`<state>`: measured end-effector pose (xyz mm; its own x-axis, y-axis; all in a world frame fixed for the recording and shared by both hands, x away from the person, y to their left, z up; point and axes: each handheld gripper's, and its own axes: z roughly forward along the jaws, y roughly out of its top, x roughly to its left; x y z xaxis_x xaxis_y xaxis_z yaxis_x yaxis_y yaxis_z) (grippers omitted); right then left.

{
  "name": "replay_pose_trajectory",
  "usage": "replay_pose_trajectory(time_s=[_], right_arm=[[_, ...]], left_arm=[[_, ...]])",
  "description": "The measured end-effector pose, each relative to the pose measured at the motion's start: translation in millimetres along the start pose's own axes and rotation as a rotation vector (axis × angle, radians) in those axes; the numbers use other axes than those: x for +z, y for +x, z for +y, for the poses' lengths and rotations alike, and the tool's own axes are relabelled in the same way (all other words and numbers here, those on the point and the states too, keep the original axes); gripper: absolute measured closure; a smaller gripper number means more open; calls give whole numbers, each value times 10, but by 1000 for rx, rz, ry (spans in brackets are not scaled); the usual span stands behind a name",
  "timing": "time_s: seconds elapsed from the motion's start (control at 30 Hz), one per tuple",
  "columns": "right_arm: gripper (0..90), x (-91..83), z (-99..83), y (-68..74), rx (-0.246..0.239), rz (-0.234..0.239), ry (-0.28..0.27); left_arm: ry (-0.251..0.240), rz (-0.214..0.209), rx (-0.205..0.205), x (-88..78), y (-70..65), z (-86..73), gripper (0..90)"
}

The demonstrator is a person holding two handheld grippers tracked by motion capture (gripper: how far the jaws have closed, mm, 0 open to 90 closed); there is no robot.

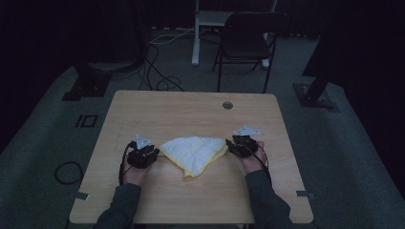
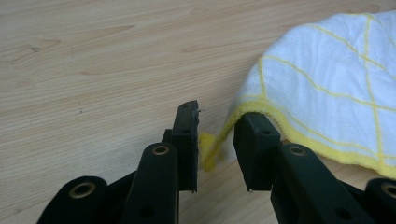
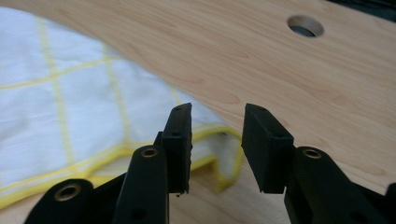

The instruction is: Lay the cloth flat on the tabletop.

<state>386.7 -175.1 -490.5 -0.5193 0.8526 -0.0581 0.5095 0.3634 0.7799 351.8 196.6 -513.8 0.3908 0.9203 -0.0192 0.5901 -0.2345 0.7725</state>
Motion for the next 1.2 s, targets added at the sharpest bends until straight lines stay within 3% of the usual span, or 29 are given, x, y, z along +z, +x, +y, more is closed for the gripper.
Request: replay_pose_trajectory(time_s=[0.23, 0.5, 0.73, 1.0, 1.2], right_arm=[[633, -35, -57, 331, -88, 74, 8], [636, -30, -117, 652, -139, 143, 3], [636, -30, -142, 839, -169, 182, 0], [629, -3, -195, 994, -197, 218, 14], [621, 24, -245, 1110, -219, 251, 31]], left_arm=[[-23, -8, 5, -99, -61, -16, 716], [-33, -30, 9, -186, -128, -64, 731], [-35, -69, 20, -254, -275, -134, 731], [-28, -129, 77, -292, -504, -207, 743], [-25, -147, 85, -315, -565, -243, 746]])
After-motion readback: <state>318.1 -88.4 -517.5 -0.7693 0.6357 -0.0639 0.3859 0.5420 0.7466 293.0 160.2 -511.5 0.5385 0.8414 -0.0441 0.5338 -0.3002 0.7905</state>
